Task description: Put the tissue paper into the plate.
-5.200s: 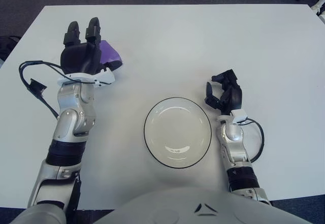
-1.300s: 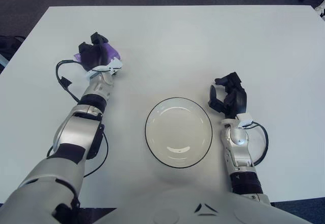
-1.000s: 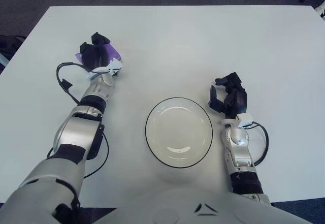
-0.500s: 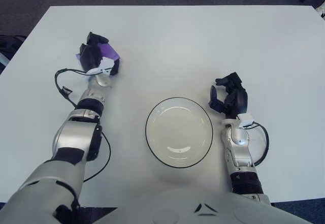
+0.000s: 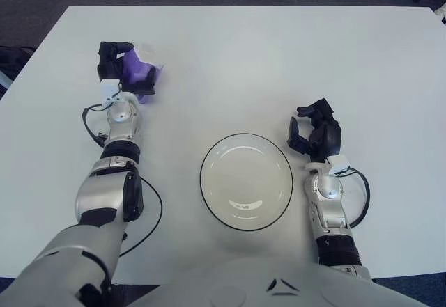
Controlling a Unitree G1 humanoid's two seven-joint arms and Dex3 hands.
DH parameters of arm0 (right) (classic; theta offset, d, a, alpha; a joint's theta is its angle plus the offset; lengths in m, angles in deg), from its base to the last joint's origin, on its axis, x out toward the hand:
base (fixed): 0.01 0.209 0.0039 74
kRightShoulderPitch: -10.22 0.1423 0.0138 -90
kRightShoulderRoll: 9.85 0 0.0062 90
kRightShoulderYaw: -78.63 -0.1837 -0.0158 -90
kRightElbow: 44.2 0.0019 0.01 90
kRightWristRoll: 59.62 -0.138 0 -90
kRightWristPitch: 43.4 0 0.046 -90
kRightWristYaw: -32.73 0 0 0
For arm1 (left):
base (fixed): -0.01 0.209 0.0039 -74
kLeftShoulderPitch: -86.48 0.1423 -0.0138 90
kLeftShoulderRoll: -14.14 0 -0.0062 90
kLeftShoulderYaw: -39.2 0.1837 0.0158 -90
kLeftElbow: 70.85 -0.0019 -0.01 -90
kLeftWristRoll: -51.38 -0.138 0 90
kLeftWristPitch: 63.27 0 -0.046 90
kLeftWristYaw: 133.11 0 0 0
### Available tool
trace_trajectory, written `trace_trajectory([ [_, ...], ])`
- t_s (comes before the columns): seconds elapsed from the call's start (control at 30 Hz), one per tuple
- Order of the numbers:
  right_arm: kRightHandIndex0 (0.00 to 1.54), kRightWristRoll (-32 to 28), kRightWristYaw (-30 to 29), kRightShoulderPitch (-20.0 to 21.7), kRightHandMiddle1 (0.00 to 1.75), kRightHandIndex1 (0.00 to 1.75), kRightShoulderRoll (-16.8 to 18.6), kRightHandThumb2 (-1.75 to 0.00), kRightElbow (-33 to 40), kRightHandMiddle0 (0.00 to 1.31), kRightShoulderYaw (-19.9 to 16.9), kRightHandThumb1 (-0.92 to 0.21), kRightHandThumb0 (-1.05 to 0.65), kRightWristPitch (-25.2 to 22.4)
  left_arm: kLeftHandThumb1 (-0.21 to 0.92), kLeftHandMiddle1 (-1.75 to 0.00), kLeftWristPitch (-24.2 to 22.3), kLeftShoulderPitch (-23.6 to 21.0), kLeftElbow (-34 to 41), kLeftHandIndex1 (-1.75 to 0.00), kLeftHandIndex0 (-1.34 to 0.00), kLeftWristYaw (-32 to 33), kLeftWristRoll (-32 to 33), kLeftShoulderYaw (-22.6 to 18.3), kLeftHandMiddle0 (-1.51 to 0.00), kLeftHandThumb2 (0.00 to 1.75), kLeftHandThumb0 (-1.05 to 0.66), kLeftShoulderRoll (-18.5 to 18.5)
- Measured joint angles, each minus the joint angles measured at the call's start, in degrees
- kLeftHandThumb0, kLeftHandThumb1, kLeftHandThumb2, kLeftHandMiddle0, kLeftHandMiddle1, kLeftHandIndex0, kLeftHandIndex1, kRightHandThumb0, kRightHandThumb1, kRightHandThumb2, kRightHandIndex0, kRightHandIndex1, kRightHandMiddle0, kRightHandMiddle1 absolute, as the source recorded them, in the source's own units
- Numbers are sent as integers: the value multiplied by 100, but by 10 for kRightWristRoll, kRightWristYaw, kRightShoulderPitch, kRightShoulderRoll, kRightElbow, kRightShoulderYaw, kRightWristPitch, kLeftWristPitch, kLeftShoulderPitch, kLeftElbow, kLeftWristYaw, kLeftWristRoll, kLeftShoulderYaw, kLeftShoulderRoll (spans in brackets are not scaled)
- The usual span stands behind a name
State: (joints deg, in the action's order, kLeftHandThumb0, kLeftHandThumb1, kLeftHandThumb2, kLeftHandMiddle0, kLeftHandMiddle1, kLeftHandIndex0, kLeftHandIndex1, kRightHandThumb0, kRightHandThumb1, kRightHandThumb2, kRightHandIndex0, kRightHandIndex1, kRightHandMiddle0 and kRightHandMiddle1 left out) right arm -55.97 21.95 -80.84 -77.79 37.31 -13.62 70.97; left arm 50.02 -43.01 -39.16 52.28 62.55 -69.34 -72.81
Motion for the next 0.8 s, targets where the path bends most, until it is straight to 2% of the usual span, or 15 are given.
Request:
trace_trajectory([
  [0.13, 58, -1, 2, 0, 175, 144, 1, -113, 0, 50, 1, -40, -1, 0, -1, -153, 2, 24, 57, -175, -63, -47, 51, -19, -93, 161, 0, 29],
  [0.27, 58, 3, -1, 1, 175, 143, 1, -113, 1, 49, 2, -40, -1, 0, 0, -137, -6, 60, 132, -175, -65, -71, 82, -19, -98, 155, 0, 64],
  [0.4, 58, 6, -3, 2, 175, 144, 1, -113, 1, 49, 5, -40, -1, 0, 1, -123, -26, 79, 187, -175, -68, -101, 106, -18, -101, 151, 0, 76],
  [0.47, 58, 7, -4, 2, 175, 144, 1, -113, 1, 49, 6, -40, -1, 0, 2, -148, -41, 89, 228, -175, -69, -114, 117, -16, -86, 157, 0, 77],
  [0.57, 59, 9, -6, 3, 175, 143, 0, -112, 2, 49, 6, -40, -1, 0, 6, -166, -71, 109, 299, -175, -68, -124, 126, -8, -74, 159, 0, 76],
  [0.8, 58, 11, -7, 4, 175, 143, 0, -111, 1, 47, 6, -41, -1, 0, 8, -174, -117, 164, 446, -175, -67, -138, 124, 32, -67, 158, 0, 79],
])
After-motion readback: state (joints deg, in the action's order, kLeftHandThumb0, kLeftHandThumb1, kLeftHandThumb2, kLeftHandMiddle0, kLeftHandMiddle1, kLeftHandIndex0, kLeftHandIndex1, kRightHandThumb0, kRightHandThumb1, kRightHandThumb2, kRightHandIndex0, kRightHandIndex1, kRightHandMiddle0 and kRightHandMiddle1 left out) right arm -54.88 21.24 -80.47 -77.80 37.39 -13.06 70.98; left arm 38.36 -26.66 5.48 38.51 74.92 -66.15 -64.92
